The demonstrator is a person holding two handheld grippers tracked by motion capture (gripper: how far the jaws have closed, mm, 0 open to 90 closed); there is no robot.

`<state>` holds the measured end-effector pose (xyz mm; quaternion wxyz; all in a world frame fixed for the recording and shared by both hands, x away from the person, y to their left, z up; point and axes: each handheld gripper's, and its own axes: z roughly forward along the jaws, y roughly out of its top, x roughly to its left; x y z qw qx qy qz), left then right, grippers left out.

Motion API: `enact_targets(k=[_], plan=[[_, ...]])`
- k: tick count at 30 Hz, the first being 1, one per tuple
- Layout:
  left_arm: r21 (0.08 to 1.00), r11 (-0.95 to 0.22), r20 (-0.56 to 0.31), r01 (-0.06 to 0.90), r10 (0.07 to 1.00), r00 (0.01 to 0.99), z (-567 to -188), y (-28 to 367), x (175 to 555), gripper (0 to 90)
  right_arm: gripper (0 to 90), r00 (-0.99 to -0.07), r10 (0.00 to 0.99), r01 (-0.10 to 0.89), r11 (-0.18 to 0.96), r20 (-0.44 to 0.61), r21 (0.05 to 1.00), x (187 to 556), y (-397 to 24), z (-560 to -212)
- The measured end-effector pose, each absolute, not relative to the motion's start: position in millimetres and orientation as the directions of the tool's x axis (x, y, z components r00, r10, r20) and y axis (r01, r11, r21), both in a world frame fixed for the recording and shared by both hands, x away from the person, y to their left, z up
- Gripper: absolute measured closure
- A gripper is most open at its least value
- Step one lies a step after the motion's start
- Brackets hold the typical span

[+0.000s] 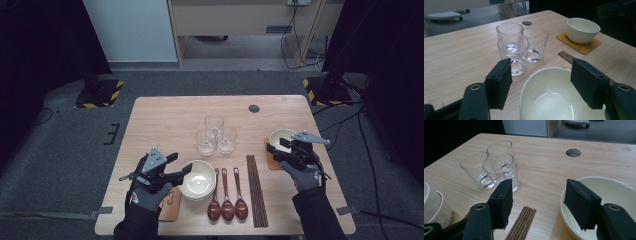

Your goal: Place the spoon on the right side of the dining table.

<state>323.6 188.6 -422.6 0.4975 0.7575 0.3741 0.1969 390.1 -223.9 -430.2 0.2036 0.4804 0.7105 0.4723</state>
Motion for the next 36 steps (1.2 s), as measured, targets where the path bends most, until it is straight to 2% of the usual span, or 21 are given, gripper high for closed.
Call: enact_targets(k=[18,36], plan=[[0.892,-0.277,-0.052,0.356,0.721,0.691,-424.8,152.4,319.0,29.4,37.4,-0.491,0.856,0.506,0.13,0.161,0.852,376.9,-212.4,-439.5],[0.873,-0.341,-0.04,0.348,0.661,0.749,-432.4,106.8,315.8,30.8,37.1,-0.501,0.85,0.515,0.143,0.161,0.845,370.1,-207.3,-447.1]])
